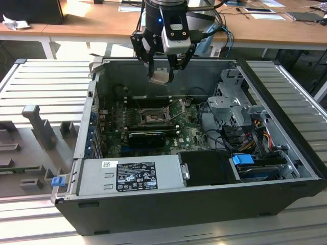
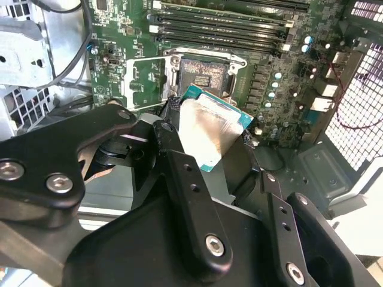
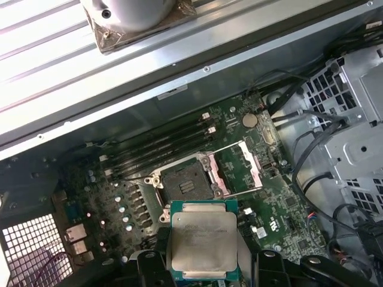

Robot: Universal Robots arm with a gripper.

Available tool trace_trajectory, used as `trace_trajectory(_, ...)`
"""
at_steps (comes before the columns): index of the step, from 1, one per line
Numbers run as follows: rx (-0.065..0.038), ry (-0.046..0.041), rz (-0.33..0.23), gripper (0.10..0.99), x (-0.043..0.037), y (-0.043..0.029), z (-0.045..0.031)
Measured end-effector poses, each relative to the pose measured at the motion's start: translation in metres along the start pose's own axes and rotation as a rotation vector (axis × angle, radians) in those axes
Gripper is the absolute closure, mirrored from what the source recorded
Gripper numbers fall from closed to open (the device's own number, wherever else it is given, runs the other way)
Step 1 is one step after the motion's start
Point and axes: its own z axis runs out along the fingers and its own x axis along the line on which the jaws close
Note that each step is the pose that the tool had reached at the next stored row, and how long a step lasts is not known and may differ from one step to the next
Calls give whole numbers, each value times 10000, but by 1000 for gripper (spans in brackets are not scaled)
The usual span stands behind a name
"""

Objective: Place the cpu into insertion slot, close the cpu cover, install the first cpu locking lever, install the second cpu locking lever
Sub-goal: 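Place the cpu into insertion slot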

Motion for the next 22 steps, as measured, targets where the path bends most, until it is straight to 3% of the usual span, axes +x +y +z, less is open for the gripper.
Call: trace_trajectory(22,-33,-176,1958,561,4,12,7)
